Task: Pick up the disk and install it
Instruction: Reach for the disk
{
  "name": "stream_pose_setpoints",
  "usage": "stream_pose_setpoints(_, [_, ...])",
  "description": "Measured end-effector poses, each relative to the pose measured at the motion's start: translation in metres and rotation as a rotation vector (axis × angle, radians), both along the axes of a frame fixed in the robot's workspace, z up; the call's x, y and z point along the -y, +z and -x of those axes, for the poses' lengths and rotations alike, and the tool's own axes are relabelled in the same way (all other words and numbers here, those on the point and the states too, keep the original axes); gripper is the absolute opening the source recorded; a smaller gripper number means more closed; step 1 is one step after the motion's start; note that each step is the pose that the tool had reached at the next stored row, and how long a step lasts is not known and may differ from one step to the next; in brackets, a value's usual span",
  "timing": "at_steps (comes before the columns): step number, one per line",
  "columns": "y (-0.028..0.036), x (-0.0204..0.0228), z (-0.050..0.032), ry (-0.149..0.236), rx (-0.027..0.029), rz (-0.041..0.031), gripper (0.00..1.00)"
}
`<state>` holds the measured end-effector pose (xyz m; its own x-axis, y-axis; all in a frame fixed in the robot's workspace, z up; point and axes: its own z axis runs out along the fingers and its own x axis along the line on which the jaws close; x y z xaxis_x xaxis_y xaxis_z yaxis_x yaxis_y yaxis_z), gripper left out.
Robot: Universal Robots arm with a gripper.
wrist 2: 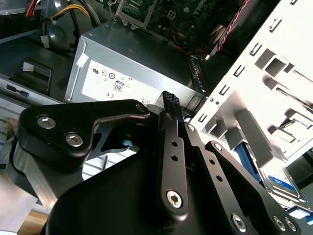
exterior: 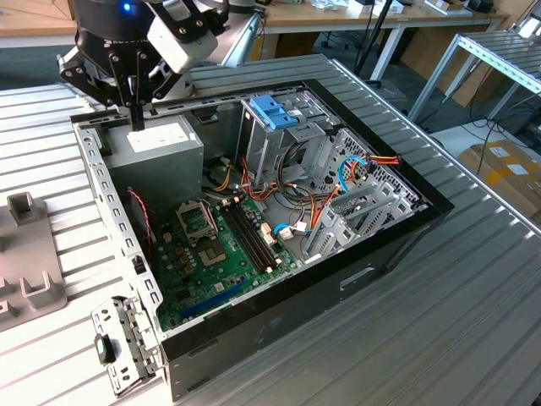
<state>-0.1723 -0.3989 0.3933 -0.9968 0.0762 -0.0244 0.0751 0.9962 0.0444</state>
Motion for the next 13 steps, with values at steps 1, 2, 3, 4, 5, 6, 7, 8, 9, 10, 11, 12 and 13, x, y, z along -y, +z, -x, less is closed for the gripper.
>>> stream_pose_setpoints(1, [0.0,0.0,0.0004,0.0,0.0,0.0,0.11])
stream_pose_setpoints(2, [0.0,0.0,0.0008,0.0,0.0,0.0,0.11])
stream_pose_setpoints(3, [0.0,0.0,0.001,0.0,0.0,0.0,0.11])
stream_pose_setpoints(4, [0.0,0.0,0.0013,0.0,0.0,0.0,0.11])
stream_pose_setpoints(5, [0.0,0.0,0.0015,0.0,0.0,0.0,0.11])
stream_pose_setpoints(6, [0.0,0.0,0.002,0.0,0.0,0.0,0.11])
stream_pose_setpoints(7, [0.0,0.0,0.0022,0.0,0.0,0.0,0.11])
stream_pose_setpoints(8, [0.0,0.0,0.0025,0.0,0.0,0.0,0.11])
stream_pose_setpoints(9, [0.0,0.0,0.0029,0.0,0.0,0.0,0.11])
stream_pose_setpoints(10, [0.0,0.0,0.0034,0.0,0.0,0.0,0.11])
stream_pose_setpoints(11, [0.0,0.0,0.0037,0.0,0.0,0.0,0.11])
stream_pose_setpoints(12, [0.0,0.0,0.0041,0.0,0.0,0.0,0.11])
stream_pose_setpoints(13, [0.0,0.0,0.0043,0.0,0.0,0.0,0.11])
